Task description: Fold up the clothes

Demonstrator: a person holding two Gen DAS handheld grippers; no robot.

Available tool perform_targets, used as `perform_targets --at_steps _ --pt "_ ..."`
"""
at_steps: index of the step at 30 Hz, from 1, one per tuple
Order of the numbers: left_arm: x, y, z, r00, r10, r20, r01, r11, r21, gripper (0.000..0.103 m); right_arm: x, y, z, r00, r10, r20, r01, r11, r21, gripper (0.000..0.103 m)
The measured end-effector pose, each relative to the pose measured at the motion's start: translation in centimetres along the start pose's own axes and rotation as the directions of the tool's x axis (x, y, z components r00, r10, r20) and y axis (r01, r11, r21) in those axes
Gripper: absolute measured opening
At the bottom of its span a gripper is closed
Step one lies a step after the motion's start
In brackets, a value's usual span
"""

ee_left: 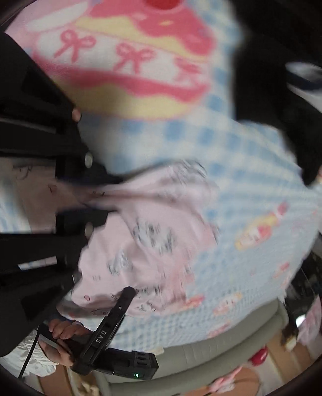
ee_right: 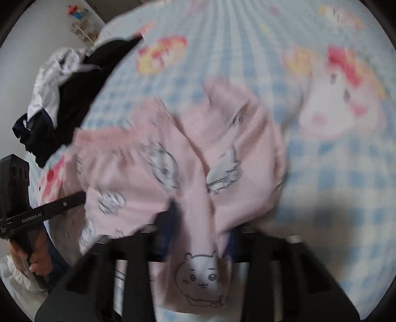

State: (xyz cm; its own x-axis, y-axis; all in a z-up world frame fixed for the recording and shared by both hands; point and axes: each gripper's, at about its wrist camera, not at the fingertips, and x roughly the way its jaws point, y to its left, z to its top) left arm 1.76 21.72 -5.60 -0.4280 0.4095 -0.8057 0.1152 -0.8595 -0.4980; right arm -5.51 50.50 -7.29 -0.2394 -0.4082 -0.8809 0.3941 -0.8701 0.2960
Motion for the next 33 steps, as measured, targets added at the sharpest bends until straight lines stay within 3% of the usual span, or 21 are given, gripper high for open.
perform_targets --at_steps 3,6,11,16,17,20,22,26,27,29,32,33 --pt "-1.9 -3.8 0.6 0.998 -0.036 0.049 0.03 0.993 0.118 0.008 -2.9 0.9 0.4 0.997 -0.005 0.075 0.007 1.0 -0.029 0.015" --pt "-2.2 -7.9 1.2 0.998 -0.053 0.023 0.047 0.977 0.21 0.008 -6.2 -0.3 0.7 0.99 0.031 0.139 -0.034 0.999 0.019 0.015" --pt "-1.4 -11.2 1.2 0.998 -0.061 -0.015 0.063 0.965 0.254 0.008 -9.4 -3.4 -2.1 0.979 -0.033 0.202 0.003 0.99 0.143 0.01" --pt "-1.5 -15.5 0.6 0.997 -0.076 -0.02 0.078 0.929 0.362 0.008 -13.5 -5.6 -3.1 0.962 0.002 0.273 -0.033 0.994 0.107 0.004" --pt "-1.1 -15.7 0.6 0.999 -0.051 -0.02 0.054 0.931 0.362 0.008 -13.3 -6.3 -3.2 0.964 -0.005 0.267 -0.028 0.992 0.119 0.004" --pt "0.5 -13.7 1.2 0.999 0.011 -0.034 -0.001 0.962 0.272 0.009 -11.1 -8.5 -3.8 0.979 -0.005 0.202 -0.031 0.984 0.176 0.008" --pt "0.6 -11.4 1.1 0.998 0.054 -0.033 -0.046 0.976 0.213 0.009 -10.0 -8.6 -4.1 0.982 0.049 0.18 -0.082 0.981 0.179 0.013" --pt "0.2 -6.5 0.2 0.996 0.076 -0.043 -0.071 0.992 0.104 0.009 -8.3 -7.7 -3.7 0.981 0.123 0.15 -0.146 0.977 0.154 0.042" --pt "0.4 -5.4 0.0 0.997 0.063 -0.052 -0.059 0.995 0.075 0.01 -7.7 -7.3 -3.5 0.98 0.137 0.141 -0.157 0.977 0.146 0.055" --pt "1.0 -3.2 -0.4 0.997 0.016 -0.074 -0.016 1.0 0.009 0.015 -6.5 -6.4 -3.0 0.979 0.165 0.123 -0.18 0.975 0.13 0.067" --pt "3.1 -0.3 -0.9 0.987 -0.114 -0.112 0.098 0.986 -0.133 0.046 -3.3 -6.0 -2.4 0.995 0.075 0.059 -0.084 0.982 0.17 0.065" --pt "3.9 0.6 -1.1 0.982 -0.144 -0.124 0.119 0.975 -0.19 0.045 -2.6 -5.9 -2.3 0.996 0.077 0.04 -0.083 0.981 0.176 0.061"
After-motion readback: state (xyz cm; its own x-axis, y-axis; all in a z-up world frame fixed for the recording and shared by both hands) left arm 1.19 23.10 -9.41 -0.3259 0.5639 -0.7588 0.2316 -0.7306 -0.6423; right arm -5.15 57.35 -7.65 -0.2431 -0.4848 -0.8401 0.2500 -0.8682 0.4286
